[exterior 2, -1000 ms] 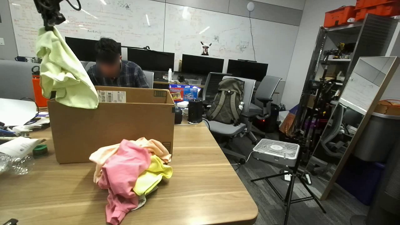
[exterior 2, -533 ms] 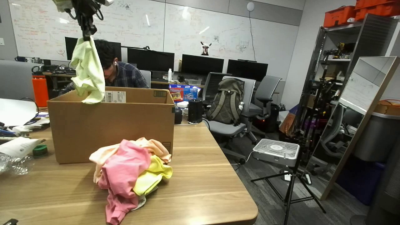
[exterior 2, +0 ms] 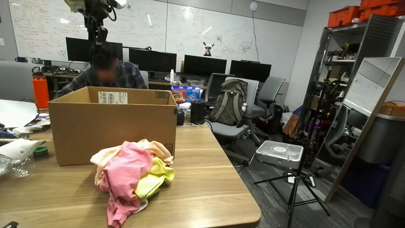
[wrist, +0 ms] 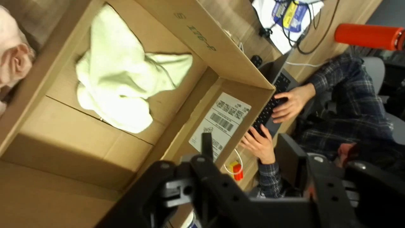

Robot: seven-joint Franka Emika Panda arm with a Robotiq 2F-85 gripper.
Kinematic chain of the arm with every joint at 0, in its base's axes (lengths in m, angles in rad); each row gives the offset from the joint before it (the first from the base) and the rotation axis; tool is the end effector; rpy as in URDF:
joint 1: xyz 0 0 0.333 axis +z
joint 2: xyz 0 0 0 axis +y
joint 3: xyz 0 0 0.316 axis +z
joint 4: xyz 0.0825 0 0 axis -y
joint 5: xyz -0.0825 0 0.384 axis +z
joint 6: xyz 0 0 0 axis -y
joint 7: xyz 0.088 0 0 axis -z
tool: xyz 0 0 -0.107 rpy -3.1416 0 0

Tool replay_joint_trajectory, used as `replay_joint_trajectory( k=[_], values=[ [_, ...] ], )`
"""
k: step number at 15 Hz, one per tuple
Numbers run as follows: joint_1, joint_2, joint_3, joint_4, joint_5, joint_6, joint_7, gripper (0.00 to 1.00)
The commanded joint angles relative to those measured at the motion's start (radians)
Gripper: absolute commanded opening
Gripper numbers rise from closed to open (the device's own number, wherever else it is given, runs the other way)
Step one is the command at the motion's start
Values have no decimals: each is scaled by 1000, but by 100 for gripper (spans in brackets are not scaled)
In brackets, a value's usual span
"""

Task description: Put the shirts and towels in the box

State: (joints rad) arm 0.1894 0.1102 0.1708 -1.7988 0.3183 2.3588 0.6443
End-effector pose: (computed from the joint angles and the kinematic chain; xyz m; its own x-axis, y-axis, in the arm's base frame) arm 0.5916 0.2225 0.5320 0.8704 -0.4748 0.1305 -0.3598 -0.7942 -0.4896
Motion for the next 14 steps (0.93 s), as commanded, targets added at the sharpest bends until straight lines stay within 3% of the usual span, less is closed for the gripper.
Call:
replay_joint_trajectory(
  k=[1, 3, 8, 14],
  values=[
    [-18, -54, -13, -31, -7, -202, -55, 87],
    [-26, -77, -26, -59, -45, -319, -54, 99],
    [-51, -115, -52, -130, -160, -496, -142, 100],
    [-68, -116, -59, -255, -237, -462, -289, 100]
  ],
)
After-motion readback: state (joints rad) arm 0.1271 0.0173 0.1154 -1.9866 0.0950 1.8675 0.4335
